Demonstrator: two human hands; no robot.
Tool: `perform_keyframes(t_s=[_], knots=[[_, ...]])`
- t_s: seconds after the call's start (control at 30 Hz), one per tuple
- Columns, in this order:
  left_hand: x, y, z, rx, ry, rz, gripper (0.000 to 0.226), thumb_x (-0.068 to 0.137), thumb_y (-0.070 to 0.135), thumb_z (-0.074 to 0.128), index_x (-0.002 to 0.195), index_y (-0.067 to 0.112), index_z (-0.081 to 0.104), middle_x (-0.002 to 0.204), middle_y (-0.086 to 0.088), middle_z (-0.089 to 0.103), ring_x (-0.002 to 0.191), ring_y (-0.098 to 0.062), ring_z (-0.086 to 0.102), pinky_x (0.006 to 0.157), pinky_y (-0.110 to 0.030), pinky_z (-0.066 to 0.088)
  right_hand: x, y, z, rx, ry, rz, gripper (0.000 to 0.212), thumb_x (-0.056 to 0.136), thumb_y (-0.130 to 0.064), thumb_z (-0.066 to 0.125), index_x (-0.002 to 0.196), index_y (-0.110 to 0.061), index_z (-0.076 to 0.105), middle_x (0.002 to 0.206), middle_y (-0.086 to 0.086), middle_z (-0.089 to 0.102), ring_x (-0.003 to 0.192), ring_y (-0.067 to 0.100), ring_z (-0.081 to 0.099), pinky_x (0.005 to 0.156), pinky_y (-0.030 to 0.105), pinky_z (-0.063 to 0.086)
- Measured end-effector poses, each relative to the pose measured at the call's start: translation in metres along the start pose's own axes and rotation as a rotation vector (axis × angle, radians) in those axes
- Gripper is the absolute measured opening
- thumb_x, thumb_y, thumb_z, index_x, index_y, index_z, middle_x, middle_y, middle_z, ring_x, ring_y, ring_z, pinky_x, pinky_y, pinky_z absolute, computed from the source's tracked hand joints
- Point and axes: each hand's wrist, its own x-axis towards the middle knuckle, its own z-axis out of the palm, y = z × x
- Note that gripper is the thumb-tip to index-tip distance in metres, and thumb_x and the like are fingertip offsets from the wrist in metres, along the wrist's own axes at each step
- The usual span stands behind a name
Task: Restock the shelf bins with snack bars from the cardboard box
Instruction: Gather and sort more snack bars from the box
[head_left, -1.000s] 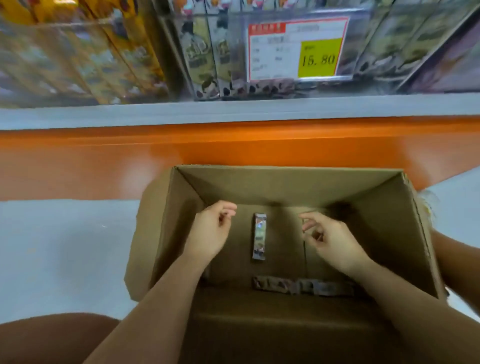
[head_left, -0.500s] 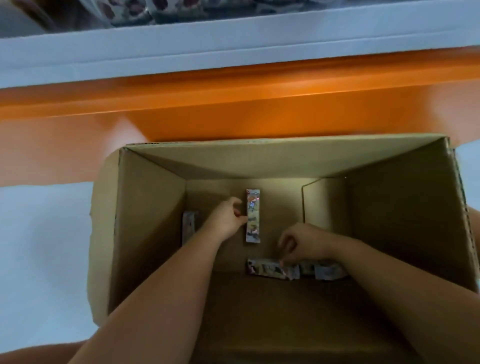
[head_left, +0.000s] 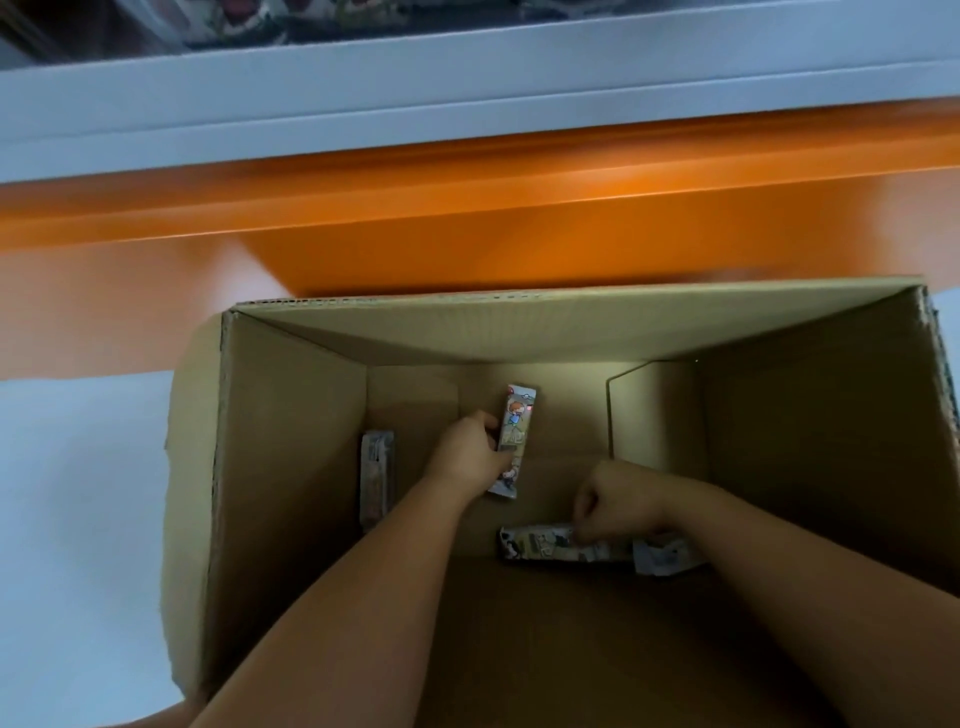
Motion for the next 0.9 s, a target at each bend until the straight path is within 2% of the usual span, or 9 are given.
perform_keyframes(t_s=[0.07,0.17,0.27,0.4,0.5,0.6,0.73,0.83,0.9], knots=[[0.000,-0.001,0.000,0.020,-0.010,0.016,0.044,0.089,0.017,0.065,0.130,0.010,0.050,0.118,-0.007,0.060,0.103,-0.019,0.057,0.078,-0.024,0.041,-0.002,0.002,-0.005,0.214,0.158,-0.015,0.012,0.086,-0.022,0.066,0.094,-0.013,0.068,0.093,0.002,0.066,0.071,0.003,0.055,0.061,0.017,0.043],[0.000,-0.002,0.002,0.031,-0.026,0.045,0.043,0.091,0.014,0.061,0.132,0.013,0.049,0.128,-0.006,0.057,0.115,-0.019,0.054,0.086,-0.026,0.042,0.002,0.004,-0.011,0.472,0.420,-0.003,0.028,0.086,-0.018,0.066,0.113,-0.012,0.059,0.109,0.004,0.057,0.086,0.012,0.057,0.063,0.020,0.048],[-0.002,-0.004,0.004,0.007,-0.078,0.070,0.043,0.092,0.009,0.058,0.133,0.017,0.049,0.131,-0.003,0.055,0.119,-0.017,0.052,0.091,-0.027,0.043,0.011,-0.003,-0.012,0.706,0.471,-0.019,0.047,0.088,-0.011,0.064,0.131,-0.011,0.046,0.121,0.008,0.054,0.096,0.018,0.058,0.066,0.025,0.053],[-0.003,-0.010,0.000,-0.063,-0.188,0.062,0.048,0.093,0.002,0.053,0.138,0.018,0.046,0.133,-0.003,0.053,0.122,-0.017,0.050,0.097,-0.029,0.043,0.022,-0.015,-0.015,0.941,0.443,0.011,0.061,0.087,-0.005,0.064,0.140,-0.012,0.036,0.124,0.011,0.053,0.099,0.022,0.057,0.071,0.033,0.054],[-0.003,-0.012,-0.004,-0.108,-0.207,0.071,0.051,0.092,-0.004,0.048,0.138,0.018,0.045,0.135,-0.002,0.053,0.125,-0.018,0.048,0.103,-0.033,0.041,0.026,-0.018,-0.016,0.973,0.418,-0.005,0.058,0.084,-0.007,0.068,0.135,-0.012,0.040,0.116,0.006,0.057,0.097,0.020,0.059,0.071,0.031,0.055],[-0.003,-0.009,-0.007,-0.163,-0.163,0.090,0.048,0.093,-0.003,0.049,0.137,0.017,0.047,0.134,-0.002,0.053,0.125,-0.017,0.048,0.101,-0.029,0.041,0.027,-0.021,-0.016,1.017,0.404,-0.037,0.044,0.084,-0.010,0.068,0.124,-0.014,0.051,0.108,0.003,0.064,0.095,0.017,0.062,0.077,0.033,0.054],[-0.005,-0.010,-0.011,-0.209,-0.158,0.093,0.044,0.093,-0.004,0.047,0.132,0.016,0.051,0.130,-0.001,0.057,0.122,-0.014,0.050,0.098,-0.025,0.041,0.022,-0.026,-0.018,0.972,0.483,-0.093,0.030,0.083,-0.013,0.070,0.108,-0.020,0.055,0.097,-0.002,0.065,0.086,0.011,0.062,0.063,0.023,0.047],[-0.011,-0.017,-0.019,-0.194,0.025,0.091,0.037,0.096,0.003,0.048,0.130,0.016,0.054,0.128,0.002,0.057,0.119,-0.008,0.050,0.091,-0.016,0.035,0.017,-0.028,-0.019,0.950,0.529,-0.123,0.024,0.083,-0.015,0.070,0.101,-0.020,0.055,0.092,-0.004,0.065,0.080,0.009,0.061,0.058,0.020,0.046],[-0.015,-0.029,-0.027,-0.137,0.232,0.025,0.037,0.096,0.008,0.050,0.131,0.021,0.052,0.133,0.001,0.052,0.122,-0.012,0.048,0.092,-0.019,0.036,0.014,-0.030,-0.019,0.949,0.539,-0.143,0.025,0.083,-0.015,0.070,0.101,-0.022,0.053,0.090,-0.006,0.063,0.079,0.008,0.061,0.059,0.020,0.046]])
